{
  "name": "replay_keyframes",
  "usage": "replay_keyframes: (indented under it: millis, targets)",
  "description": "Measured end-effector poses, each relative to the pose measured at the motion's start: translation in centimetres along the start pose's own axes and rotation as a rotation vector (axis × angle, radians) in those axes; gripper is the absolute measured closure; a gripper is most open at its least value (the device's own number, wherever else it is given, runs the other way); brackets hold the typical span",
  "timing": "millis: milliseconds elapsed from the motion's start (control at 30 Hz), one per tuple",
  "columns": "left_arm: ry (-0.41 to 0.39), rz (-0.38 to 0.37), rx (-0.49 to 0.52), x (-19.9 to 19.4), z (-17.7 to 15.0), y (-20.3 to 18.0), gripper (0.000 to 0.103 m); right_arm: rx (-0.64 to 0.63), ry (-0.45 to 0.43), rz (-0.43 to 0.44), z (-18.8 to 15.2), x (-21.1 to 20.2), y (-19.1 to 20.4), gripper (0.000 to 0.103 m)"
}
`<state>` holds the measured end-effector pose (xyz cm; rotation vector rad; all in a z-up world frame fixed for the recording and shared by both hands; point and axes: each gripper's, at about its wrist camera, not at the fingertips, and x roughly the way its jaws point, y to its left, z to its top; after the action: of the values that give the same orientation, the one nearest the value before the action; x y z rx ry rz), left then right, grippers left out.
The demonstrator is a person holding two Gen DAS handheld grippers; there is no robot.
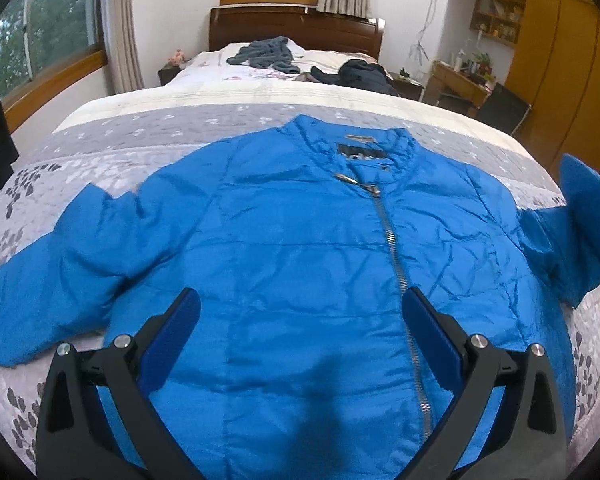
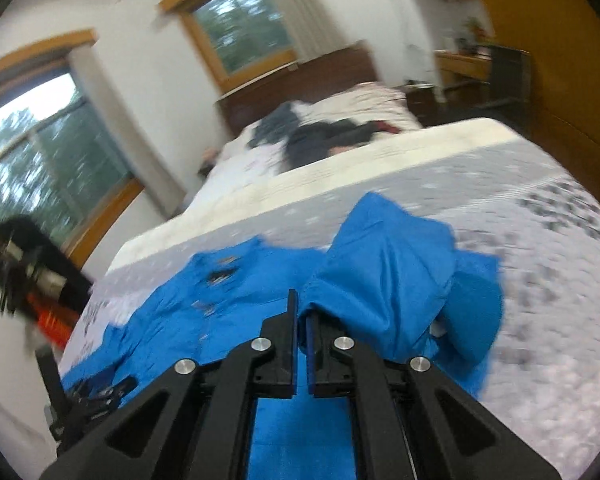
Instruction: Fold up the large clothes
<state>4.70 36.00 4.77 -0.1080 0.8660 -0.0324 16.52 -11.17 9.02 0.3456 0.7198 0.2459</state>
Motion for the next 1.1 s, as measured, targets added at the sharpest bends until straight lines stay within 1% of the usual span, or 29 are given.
replay_keyframes:
  millis: [133, 300, 400, 500, 600, 633, 667, 700, 767, 800, 833, 900, 933, 967, 1000, 1033, 1100]
  targets:
    - [-0.004, 0.008, -0.014, -0.2, -0.2, 1.1, 0.003, -0.102, 0.06, 0.036, -1.4, 3.3, 5.2, 0.1]
    - [0.002, 0.012, -0.03, -0.1, -0.2, 2.0, 0.003, -0.195, 0.145, 0.065, -4.1, 6.9, 9.8, 0.1]
    - [0.002, 0.014, -0.037, 0.0, -0.3, 2.4, 0.003, -0.232, 0.209, 0.084, -5.7, 9.1, 11.7, 0.1]
    - [0.007, 0.015, -0.045, 0.0, -0.2, 2.7, 0.003, -0.263, 0.284, 0.106, -7.7, 11.2, 12.7, 0.1]
    - [0.014, 0.01, -0.043, 0.0, -0.2, 2.9, 0.003, -0.31, 0.357, 0.116, -9.5, 12.1, 13.1, 0.089]
    - [0.016, 0.007, -0.042, 0.0, -0.2, 2.9, 0.003, -0.321, 0.371, 0.125, -9.9, 12.0, 13.2, 0.08]
    - [0.017, 0.006, -0.04, 0.0, -0.1, 2.8, 0.003, -0.324, 0.38, 0.141, -10.2, 11.8, 13.3, 0.075]
    - [0.021, 0.001, -0.038, 0.0, 0.0, 2.7, 0.003, -0.32, 0.381, 0.167, -10.3, 11.1, 13.2, 0.074]
    - [0.026, -0.011, -0.039, 0.0, 0.3, 2.5, 0.003, -0.308, 0.368, 0.19, -9.9, 9.5, 12.8, 0.073]
    - [0.034, -0.03, -0.044, 0.1, 0.5, 2.1, 0.003, -0.293, 0.339, 0.2, -9.2, 8.1, 12.2, 0.072]
    - [0.038, -0.043, -0.047, 0.2, 0.7, 1.8, 0.003, -0.28, 0.302, 0.191, -8.4, 6.9, 11.6, 0.068]
    - [0.056, -0.093, -0.053, 0.6, 1.3, 0.4, 0.003, -0.247, 0.226, 0.121, -6.5, 4.9, 10.3, 0.061]
    - [0.068, -0.115, -0.051, 0.9, 1.6, -0.4, 0.003, -0.218, 0.185, 0.065, -5.4, 4.0, 9.2, 0.057]
    - [0.088, -0.149, -0.043, 1.5, 2.0, -1.7, 0.003, -0.195, 0.167, 0.035, -4.7, 3.6, 8.5, 0.055]
    - [0.104, -0.171, -0.033, 1.9, 2.2, -2.6, 0.003, -0.154, 0.145, -0.013, -3.7, 3.0, 6.9, 0.055]
    - [0.131, -0.195, -0.027, 2.7, 2.3, -3.6, 0.003, -0.129, 0.127, -0.043, -3.3, 2.8, 5.8, 0.055]
    - [0.189, -0.228, -0.016, 4.4, 2.5, -5.7, 0.003, -0.074, 0.087, -0.099, -3.0, 2.4, 3.5, 0.054]
